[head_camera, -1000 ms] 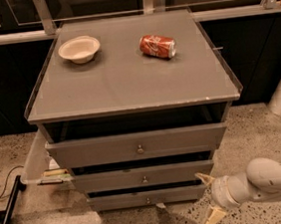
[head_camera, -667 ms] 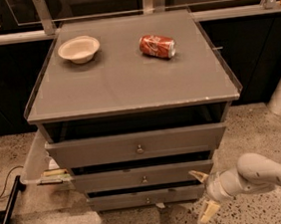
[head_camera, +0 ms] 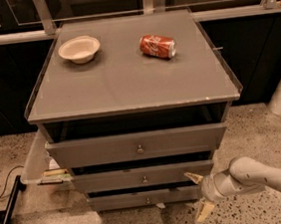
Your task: Open bottom drawer
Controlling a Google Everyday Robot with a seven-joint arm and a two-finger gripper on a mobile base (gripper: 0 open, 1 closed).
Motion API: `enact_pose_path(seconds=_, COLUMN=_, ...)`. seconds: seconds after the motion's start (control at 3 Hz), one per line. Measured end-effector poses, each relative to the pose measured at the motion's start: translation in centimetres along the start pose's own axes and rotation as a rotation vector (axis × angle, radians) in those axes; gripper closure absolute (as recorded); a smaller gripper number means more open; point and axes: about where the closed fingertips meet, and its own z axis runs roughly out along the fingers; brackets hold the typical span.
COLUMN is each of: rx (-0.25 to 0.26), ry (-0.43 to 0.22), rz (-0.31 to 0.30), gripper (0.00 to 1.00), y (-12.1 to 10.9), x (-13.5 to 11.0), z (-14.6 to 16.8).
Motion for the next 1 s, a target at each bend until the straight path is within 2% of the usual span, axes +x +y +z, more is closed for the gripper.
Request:
enact_pose_path(seconds=0.33, rx=0.014, ry=-0.006, rz=0.005, gripper=0.00, y=0.3, x=-0.5, z=0.1)
enact_pose_path(seconds=0.67, rx=0.066, ry=-0.029, rz=0.069, gripper=0.00, y=1.4, x=0.3, z=1.5)
enact_pose_path(seconds=1.0, rx=0.161, ry=-0.062, rz=0.123, gripper=0.00, y=1.7, x=2.0, z=2.5)
